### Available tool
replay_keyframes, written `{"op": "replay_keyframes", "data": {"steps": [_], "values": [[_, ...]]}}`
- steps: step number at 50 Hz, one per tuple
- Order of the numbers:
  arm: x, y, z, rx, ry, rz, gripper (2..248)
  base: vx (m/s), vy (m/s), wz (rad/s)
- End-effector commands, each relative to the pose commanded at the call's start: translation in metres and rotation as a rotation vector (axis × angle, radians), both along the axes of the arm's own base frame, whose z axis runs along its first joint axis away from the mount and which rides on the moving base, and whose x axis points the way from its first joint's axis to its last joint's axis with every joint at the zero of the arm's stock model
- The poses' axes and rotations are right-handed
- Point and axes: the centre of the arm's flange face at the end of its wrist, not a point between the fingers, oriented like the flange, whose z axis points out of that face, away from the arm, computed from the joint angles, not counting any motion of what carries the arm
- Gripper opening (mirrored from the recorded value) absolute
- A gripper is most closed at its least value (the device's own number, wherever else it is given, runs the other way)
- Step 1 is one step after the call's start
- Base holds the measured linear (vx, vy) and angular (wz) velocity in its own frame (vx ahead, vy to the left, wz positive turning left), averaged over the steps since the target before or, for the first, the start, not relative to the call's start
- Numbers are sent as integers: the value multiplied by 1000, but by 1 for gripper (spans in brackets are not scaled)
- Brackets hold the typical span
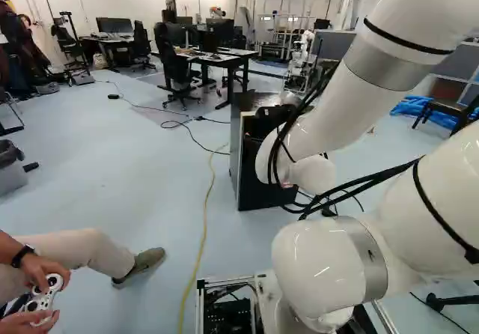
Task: Grab a drink from the fridge
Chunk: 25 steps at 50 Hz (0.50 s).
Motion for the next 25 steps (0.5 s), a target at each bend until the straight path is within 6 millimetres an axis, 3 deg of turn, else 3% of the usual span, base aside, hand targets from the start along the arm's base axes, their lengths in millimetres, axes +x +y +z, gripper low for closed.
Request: {"op": "replay_keyframes", "data": {"steps": [25], "values": [[0, 0, 0, 0, 0, 0, 247, 13, 2, -7]]}}
